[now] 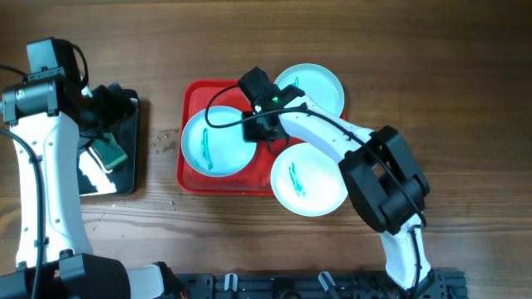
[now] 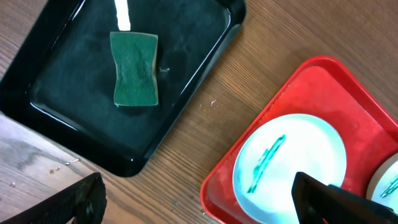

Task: Clean dirty plates on tray and stack at the side
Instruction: 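Reach the right gripper to the top-left plate rim and grip it, then grasp the green-yellow sponge from the black tray with the left gripper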

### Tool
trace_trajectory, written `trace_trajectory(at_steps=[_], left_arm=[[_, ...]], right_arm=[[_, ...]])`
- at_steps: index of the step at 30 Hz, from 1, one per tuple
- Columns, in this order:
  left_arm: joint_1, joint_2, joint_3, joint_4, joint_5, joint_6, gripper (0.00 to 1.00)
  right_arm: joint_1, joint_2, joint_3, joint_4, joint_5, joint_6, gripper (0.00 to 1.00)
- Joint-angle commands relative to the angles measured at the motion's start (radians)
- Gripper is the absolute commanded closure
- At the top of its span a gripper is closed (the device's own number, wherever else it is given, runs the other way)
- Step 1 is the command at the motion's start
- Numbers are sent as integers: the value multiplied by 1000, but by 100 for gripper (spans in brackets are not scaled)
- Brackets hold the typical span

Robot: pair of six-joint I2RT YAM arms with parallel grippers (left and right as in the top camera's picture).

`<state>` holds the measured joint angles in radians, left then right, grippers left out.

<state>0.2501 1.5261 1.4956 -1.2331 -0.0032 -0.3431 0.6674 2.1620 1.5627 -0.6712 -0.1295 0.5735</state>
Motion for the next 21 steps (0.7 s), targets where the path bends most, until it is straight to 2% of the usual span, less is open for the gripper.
trace_trajectory(at_steps=[1, 4, 6, 10, 12, 18, 21], left_arm=[[5, 5, 11, -6, -14, -9, 7], [6, 5, 11, -5, -19, -8, 7], [6, 6, 11, -5, -37, -5, 5], [5, 6, 11, -2, -40, -5, 2], [5, 6, 11, 4, -40, -6, 2], [6, 48, 10, 32, -40, -6, 1], [8, 124, 10, 57, -77, -6, 5]], right_arm=[[4, 45, 13, 8, 24, 41, 96], [4, 50, 13, 8, 17, 58, 94], [4, 50, 13, 9, 17, 58, 86], [6, 56, 13, 8, 2, 66, 87], [8, 58, 13, 8, 2, 66, 96], [8, 58, 13, 5, 2, 78, 95], [8, 58, 13, 5, 2, 76, 96]])
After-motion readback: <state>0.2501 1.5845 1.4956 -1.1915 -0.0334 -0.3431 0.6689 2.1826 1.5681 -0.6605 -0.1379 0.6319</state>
